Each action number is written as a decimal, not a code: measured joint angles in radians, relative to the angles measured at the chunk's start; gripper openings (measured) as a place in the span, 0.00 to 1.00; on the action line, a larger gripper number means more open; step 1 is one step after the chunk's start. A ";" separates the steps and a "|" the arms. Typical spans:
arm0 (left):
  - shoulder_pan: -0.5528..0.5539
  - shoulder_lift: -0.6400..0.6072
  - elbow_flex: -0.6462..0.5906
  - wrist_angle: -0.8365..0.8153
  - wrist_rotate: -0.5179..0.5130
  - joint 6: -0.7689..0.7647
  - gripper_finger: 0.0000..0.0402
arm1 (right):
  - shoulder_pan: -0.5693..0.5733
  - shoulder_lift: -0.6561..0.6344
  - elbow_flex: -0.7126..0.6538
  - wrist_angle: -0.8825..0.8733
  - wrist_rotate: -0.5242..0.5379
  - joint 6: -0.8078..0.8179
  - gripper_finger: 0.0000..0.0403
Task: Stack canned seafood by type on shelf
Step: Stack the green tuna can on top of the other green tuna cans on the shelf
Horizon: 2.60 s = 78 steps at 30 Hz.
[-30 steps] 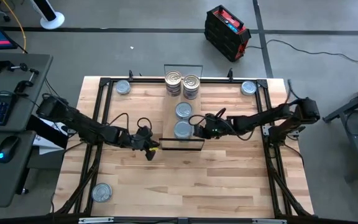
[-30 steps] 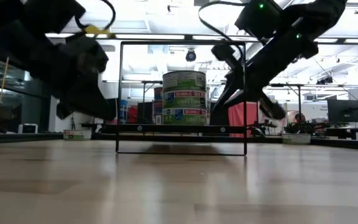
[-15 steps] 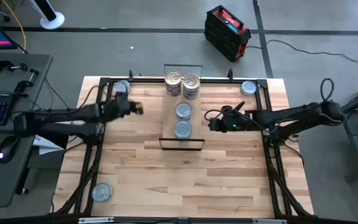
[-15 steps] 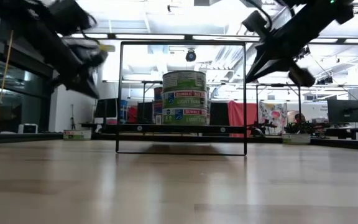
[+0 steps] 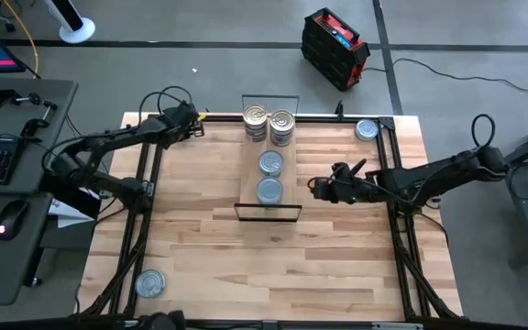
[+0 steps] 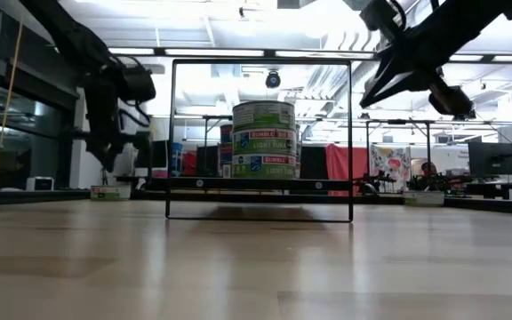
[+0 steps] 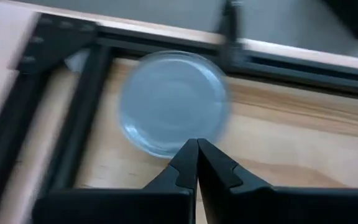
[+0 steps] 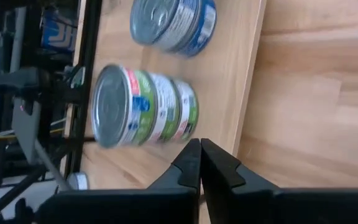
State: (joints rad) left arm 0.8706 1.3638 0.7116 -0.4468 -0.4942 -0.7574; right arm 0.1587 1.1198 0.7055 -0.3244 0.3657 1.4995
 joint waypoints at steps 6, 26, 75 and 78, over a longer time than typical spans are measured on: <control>0.013 0.051 0.000 0.032 -0.112 -0.035 0.00 | 0.108 -0.020 0.000 0.071 0.005 -0.060 0.00; -0.057 0.215 0.005 -0.016 -0.131 -0.109 0.00 | 0.433 -0.027 0.000 0.060 0.239 0.127 0.00; -1.572 0.591 0.389 0.388 0.001 -0.275 0.00 | 0.563 0.666 0.538 0.075 -0.261 -0.099 0.00; -1.551 0.595 0.437 0.377 0.013 -0.199 0.00 | 0.558 0.711 0.632 -0.040 -0.252 -0.121 0.00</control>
State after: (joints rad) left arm -0.6799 1.9588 1.1482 -0.0696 -0.4807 -0.9562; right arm 0.7170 1.8312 1.3380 -0.3643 0.1133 1.3788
